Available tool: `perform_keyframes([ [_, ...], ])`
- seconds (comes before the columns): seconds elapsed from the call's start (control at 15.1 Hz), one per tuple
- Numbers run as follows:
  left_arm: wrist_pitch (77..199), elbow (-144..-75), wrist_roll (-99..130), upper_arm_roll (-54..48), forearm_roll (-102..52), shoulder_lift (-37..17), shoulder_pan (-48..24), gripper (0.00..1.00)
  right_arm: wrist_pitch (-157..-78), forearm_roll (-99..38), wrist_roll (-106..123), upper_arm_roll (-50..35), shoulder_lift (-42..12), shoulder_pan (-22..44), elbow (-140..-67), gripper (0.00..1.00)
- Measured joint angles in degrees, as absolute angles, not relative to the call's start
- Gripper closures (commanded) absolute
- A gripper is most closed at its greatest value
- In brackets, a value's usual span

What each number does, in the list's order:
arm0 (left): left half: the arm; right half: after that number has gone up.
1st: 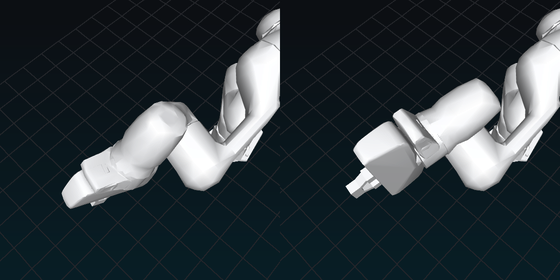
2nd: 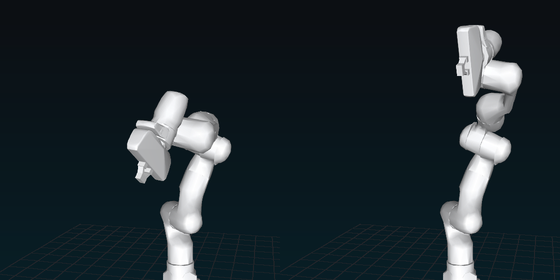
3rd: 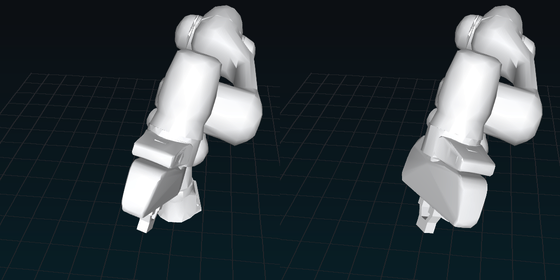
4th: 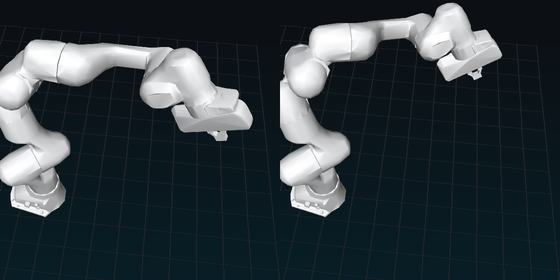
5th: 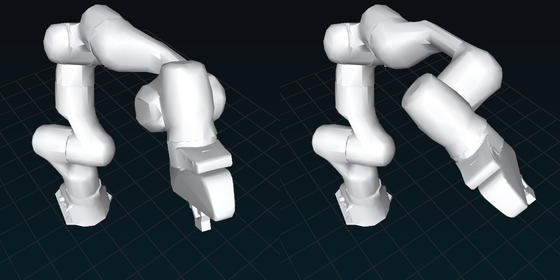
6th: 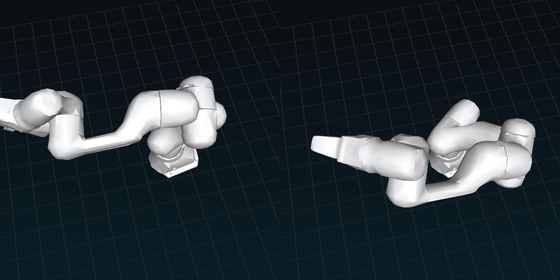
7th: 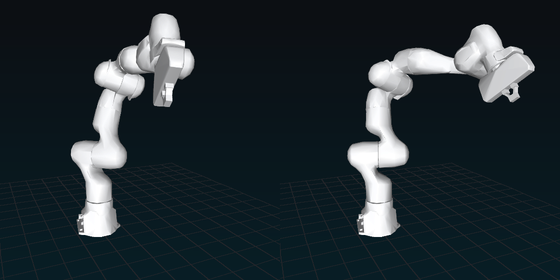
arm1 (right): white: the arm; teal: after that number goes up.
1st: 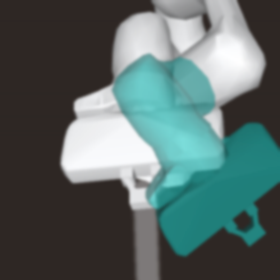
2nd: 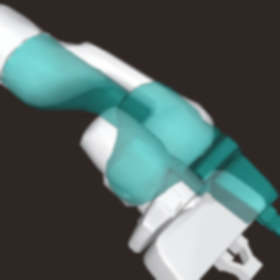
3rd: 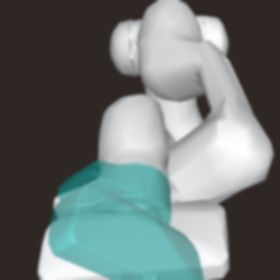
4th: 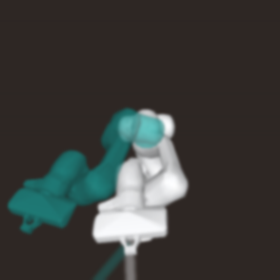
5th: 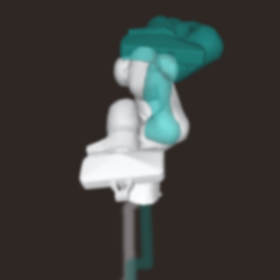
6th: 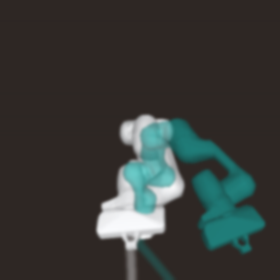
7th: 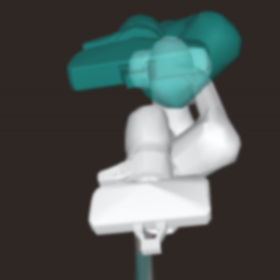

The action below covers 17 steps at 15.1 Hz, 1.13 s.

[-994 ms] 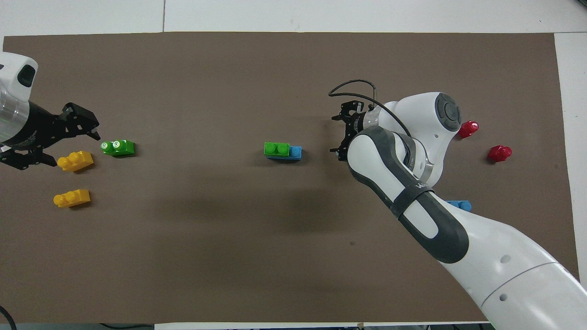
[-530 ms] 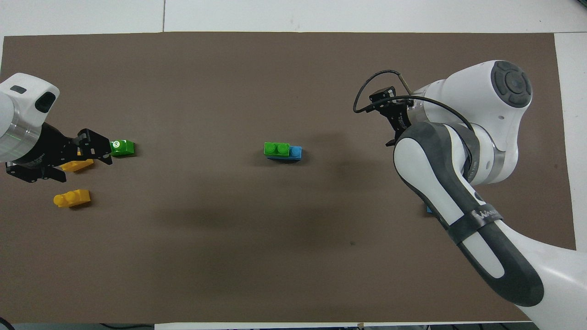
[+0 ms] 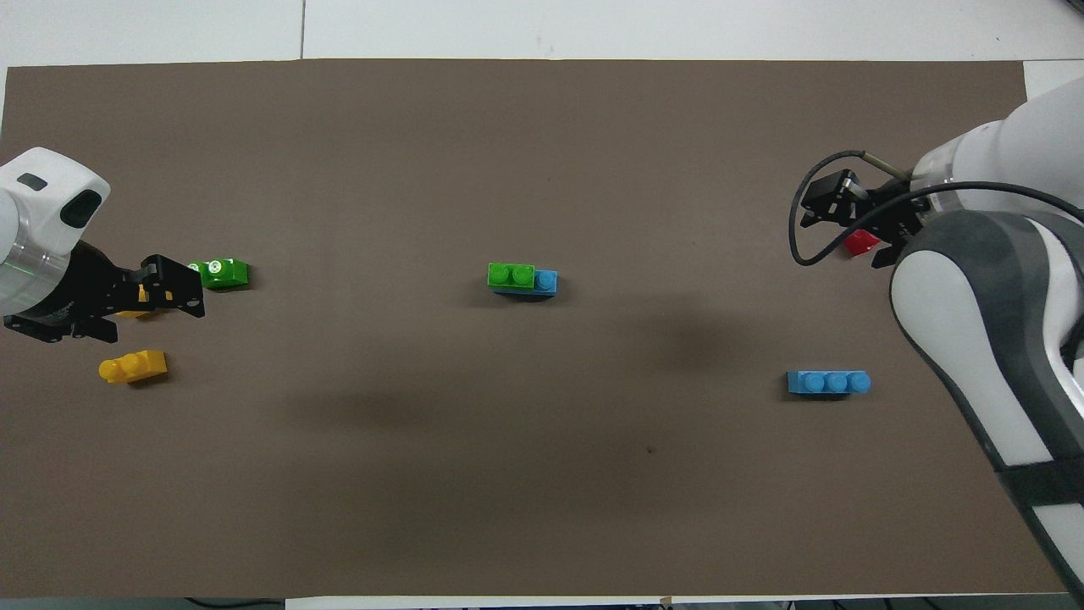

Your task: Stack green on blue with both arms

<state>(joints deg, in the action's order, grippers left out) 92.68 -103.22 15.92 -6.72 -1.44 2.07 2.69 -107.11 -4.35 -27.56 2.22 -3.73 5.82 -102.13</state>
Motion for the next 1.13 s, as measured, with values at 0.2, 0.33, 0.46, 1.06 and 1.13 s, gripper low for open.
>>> perform_keyframes([
  [0.2,94.04,-103.27,15.64,-6.76,-1.45,2.06,2.6,0.0,-102.71,-1.26,-18.52,2.22,-0.38,5.3,-102.03,0.0],
  [0.33,94.1,-103.27,15.62,-6.85,-1.45,2.06,2.55,0.0,-100.41,0.34,-12.03,2.19,1.33,5.3,-102.03,0.0],
  [0.46,93.95,-103.06,15.42,-6.91,-1.45,2.06,2.49,0.0,-99.47,0.59,-8.88,2.19,2.54,5.3,-102.04,0.0],
  [1.06,88.06,-95.22,8.47,-6.28,-1.02,2.01,2.59,0.0,-98.38,4.11,-4.99,2.29,3.3,4.1,-102.07,0.0],
  [1.13,88.06,-95.02,7.32,-6.21,-0.88,2.01,2.61,0.0,-98.35,4.27,-4.78,2.3,3.31,4.02,-102.07,0.0],
])
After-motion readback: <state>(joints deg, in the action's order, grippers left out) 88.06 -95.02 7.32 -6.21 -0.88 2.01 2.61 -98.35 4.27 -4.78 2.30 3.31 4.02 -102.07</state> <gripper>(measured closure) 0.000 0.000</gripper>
